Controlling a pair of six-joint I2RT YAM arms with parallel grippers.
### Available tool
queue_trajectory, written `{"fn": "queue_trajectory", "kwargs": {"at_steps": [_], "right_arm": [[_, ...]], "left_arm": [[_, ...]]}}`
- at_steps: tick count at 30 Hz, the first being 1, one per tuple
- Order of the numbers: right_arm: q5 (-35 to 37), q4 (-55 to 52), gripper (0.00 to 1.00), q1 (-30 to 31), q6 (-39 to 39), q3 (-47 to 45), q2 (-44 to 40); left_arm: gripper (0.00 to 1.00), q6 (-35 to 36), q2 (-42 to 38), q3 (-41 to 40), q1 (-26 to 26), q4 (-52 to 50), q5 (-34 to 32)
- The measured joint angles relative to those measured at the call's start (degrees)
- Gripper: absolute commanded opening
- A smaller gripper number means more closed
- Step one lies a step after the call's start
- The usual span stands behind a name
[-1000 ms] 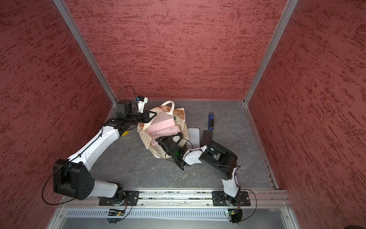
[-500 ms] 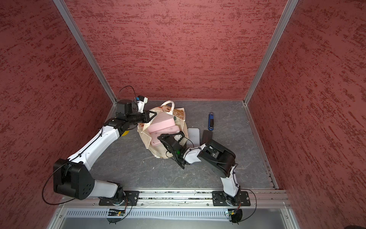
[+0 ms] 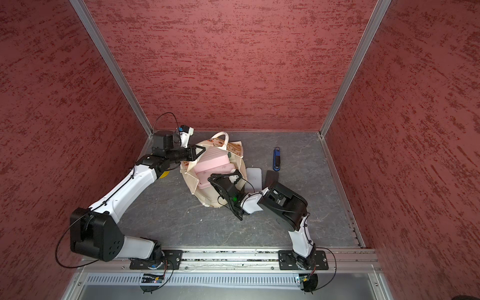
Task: Take out the pencil case from the canvas bag
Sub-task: Pick up the pencil case from the canvas bag.
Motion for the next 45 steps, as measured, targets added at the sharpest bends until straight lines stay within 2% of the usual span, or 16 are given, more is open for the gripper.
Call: {"fn": "queue_trajectory", "kwargs": {"at_steps": [9, 19, 24, 28, 35, 45], "right_arm": [[-0.2, 3.4, 0.54, -0.2, 1.5, -0.3, 0.4], [-0.2, 6.3, 0.36, -0.2, 2.3, -3.1, 0.4], [-0.2, 7.3, 0.35, -0.2, 1.9, -3.1, 0.3], [-0.5, 6.8, 0.34, -0.2, -0.3, -3.1, -0.9], [-0.9, 4.2, 0.26, -0.1, -5.2, -3.1, -6.0], [-0.9, 0.6, 0.26, 0.4, -11.9, -4.1, -14.1]], "left_arm": [[0.0, 0.0, 0.0, 0.0, 0.3, 0.0, 0.0], [0.0, 0.0, 0.0, 0.0, 0.3, 0.0, 0.3], [0.0, 0.0, 0.0, 0.0, 0.3, 0.0, 0.4], [0.0, 0.0, 0.0, 0.0, 0.3, 0.0, 0.3], [0.0, 0.0, 0.0, 0.0, 0.6, 0.0, 0.1], [0.0, 0.0, 0.0, 0.0, 0.8, 0.0, -0.1]]}}
